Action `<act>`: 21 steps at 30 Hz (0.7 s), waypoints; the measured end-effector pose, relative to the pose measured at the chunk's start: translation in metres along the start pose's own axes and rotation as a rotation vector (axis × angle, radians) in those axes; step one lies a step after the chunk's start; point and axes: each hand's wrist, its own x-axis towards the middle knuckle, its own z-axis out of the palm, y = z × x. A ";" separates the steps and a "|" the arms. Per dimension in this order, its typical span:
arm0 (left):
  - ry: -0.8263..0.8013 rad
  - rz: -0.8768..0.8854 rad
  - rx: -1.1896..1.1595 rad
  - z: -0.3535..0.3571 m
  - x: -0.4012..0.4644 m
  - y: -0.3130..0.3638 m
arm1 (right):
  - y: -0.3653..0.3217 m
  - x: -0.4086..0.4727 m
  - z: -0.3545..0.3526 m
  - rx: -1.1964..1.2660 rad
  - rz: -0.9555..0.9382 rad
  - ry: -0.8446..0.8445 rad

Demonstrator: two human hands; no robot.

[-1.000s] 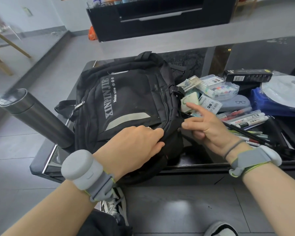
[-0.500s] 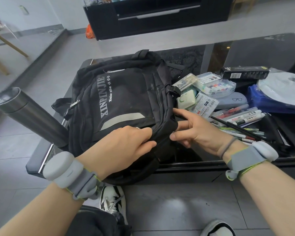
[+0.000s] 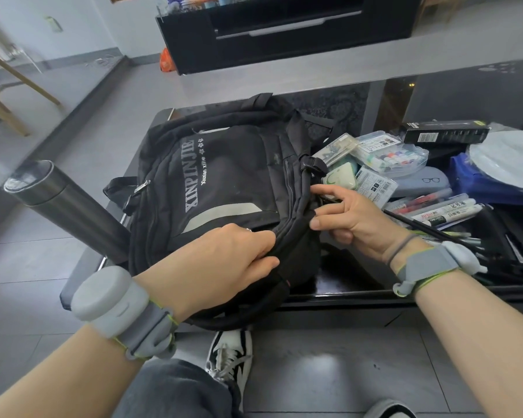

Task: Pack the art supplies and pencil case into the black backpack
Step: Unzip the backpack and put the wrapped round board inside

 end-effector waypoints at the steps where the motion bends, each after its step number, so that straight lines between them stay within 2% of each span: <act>1: -0.008 -0.002 0.007 -0.001 0.000 0.000 | 0.000 0.003 -0.001 0.008 0.003 0.004; 8: -0.078 0.002 0.107 -0.014 0.005 0.004 | 0.003 0.018 -0.009 0.086 -0.004 0.047; 11: -0.155 -0.053 0.163 -0.016 0.015 0.010 | 0.006 0.020 -0.010 0.143 0.008 0.028; 13: -0.162 -0.135 0.096 -0.015 0.026 0.013 | 0.006 0.020 -0.010 0.162 0.021 -0.013; 16: 0.054 -0.327 -0.187 -0.006 0.054 0.015 | 0.003 0.017 -0.010 0.176 0.009 -0.074; 17: 0.073 -0.389 -0.253 -0.001 0.068 0.016 | 0.003 0.016 -0.011 0.182 0.005 -0.086; 21: -0.003 -0.427 -0.295 0.008 0.106 0.018 | 0.006 0.016 -0.015 0.158 0.030 -0.097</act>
